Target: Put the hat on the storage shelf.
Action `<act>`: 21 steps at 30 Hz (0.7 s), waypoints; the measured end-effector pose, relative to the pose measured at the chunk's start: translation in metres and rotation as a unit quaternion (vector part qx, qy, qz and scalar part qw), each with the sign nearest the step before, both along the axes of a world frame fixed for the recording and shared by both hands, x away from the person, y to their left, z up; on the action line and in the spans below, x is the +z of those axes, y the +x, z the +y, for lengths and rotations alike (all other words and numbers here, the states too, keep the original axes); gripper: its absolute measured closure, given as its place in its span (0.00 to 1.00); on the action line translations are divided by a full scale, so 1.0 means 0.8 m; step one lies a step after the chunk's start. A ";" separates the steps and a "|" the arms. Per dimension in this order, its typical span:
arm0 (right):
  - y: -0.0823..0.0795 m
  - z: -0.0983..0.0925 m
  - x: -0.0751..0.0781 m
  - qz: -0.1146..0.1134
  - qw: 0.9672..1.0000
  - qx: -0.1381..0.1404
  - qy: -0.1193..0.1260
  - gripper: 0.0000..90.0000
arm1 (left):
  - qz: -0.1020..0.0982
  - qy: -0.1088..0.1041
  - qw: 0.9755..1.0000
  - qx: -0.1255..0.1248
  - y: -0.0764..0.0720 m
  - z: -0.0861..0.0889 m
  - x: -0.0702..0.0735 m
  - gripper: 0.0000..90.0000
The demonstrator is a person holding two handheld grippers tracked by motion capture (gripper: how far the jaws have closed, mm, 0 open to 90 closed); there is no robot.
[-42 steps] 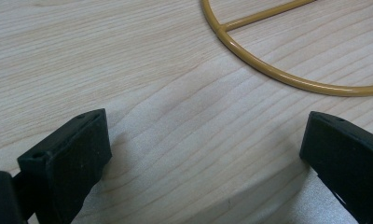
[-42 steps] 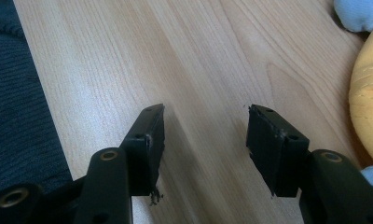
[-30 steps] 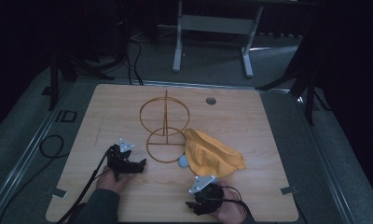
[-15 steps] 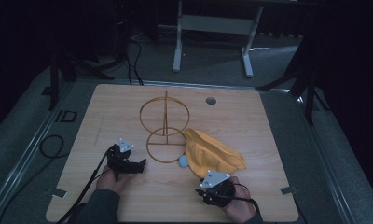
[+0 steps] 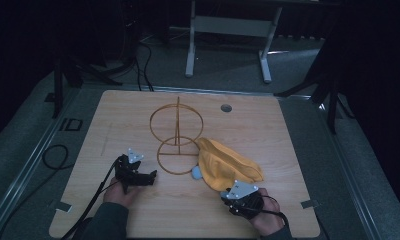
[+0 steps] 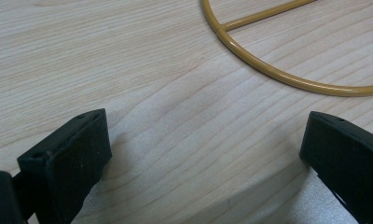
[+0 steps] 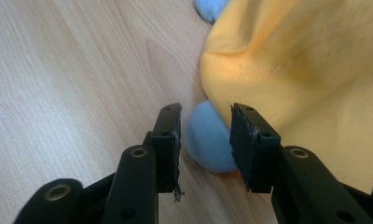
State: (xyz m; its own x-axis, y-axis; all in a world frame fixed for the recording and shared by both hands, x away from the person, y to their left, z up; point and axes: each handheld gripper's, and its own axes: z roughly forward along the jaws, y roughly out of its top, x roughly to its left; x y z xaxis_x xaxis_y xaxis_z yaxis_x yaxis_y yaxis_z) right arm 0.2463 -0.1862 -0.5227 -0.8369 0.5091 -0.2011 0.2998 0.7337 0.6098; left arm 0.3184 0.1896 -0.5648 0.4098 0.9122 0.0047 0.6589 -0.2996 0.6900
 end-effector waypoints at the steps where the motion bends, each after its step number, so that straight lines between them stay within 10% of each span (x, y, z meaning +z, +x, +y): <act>1: 0.002 -0.001 -0.003 0.004 1.000 -0.001 -0.001 0.70 | 0.000 0.000 1.000 0.000 0.000 0.000 0.000 0.02; 13: 0.010 0.004 -0.019 0.022 0.999 -0.006 -0.028 0.62 | 0.000 0.000 1.000 0.000 0.000 0.000 0.000 0.02; 21: 0.013 0.005 -0.019 0.011 0.999 -0.012 -0.042 0.80 | 0.000 0.000 1.000 0.000 0.000 0.000 0.000 0.02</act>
State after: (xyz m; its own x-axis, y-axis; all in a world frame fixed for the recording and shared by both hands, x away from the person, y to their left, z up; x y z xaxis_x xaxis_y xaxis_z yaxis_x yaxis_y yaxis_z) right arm 0.2567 -0.1826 -0.5379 -0.8295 0.5110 -0.2253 0.3308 0.7746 0.5391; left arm 0.3184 0.1895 -0.5649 0.4097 0.9122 0.0045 0.6583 -0.2990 0.6909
